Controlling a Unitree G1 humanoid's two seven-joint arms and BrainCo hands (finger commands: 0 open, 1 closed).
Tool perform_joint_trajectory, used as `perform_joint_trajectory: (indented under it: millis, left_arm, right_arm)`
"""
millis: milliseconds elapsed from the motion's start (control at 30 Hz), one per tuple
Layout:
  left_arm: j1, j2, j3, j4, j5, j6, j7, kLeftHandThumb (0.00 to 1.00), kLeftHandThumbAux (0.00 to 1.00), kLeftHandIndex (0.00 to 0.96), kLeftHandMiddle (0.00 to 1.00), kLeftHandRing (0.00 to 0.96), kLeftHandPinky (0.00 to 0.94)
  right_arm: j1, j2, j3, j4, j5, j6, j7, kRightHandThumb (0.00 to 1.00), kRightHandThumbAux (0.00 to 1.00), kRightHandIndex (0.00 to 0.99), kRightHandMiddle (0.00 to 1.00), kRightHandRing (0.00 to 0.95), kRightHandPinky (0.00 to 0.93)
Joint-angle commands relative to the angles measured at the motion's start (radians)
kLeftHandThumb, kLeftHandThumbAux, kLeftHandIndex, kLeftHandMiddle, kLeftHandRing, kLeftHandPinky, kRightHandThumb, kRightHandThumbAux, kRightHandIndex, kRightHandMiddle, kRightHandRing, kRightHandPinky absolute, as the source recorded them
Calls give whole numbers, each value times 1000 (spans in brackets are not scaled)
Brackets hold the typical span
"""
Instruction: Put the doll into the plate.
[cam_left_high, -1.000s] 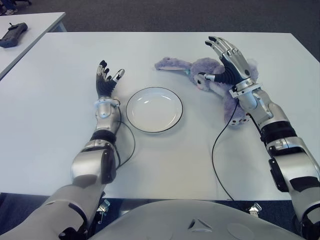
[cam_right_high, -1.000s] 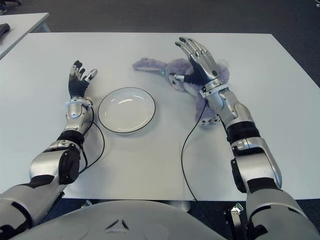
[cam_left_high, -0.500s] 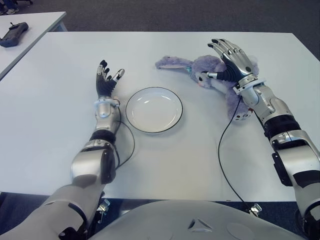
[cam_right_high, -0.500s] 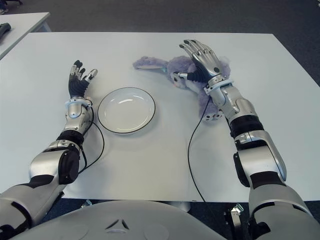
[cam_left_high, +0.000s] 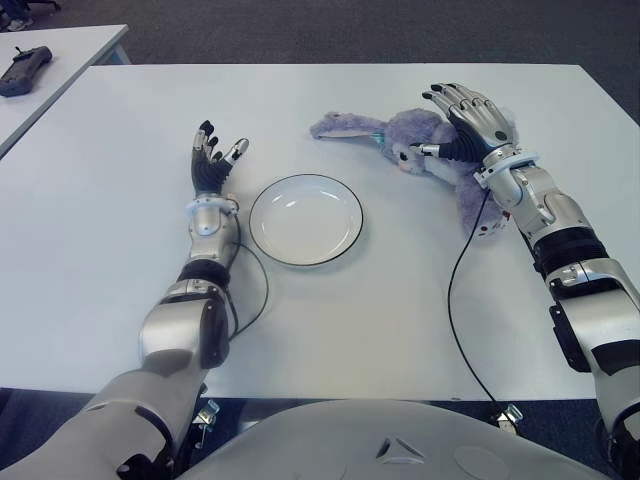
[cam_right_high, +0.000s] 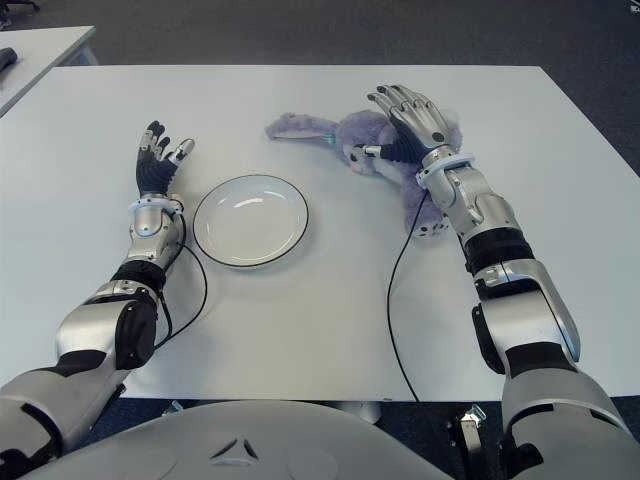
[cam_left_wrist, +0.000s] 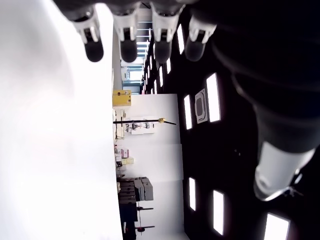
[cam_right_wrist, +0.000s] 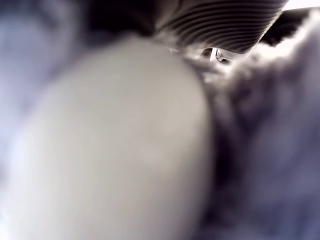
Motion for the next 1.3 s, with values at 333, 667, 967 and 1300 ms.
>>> perform_joint_trajectory:
  millis: [333,667,967,1300]
  left_arm:
    - [230,-42,17,167,-21,91,-83,0,583,0,17,0,0]
    - [236,-26,24,167,-25,90,-90,0,568,0,9,0,3]
    - [258,32,13,122,-5,62,-24,0,591,0,4,0,0]
    - [267,107,-18,82,32,50,73,0,640,0,0,0,6]
  right_arm:
    - [-68,-11,32,109,34,74,197,170,345,0,0,46,218]
    - [-86,-14,47,104,26,116,287,185,369,0,0,38,192]
    - [-193,-24,153,236,-58,119,415,212,383,31,0,33,138]
    - [-289,4,396,367,-248,90,568,122,440,100,420,512,628]
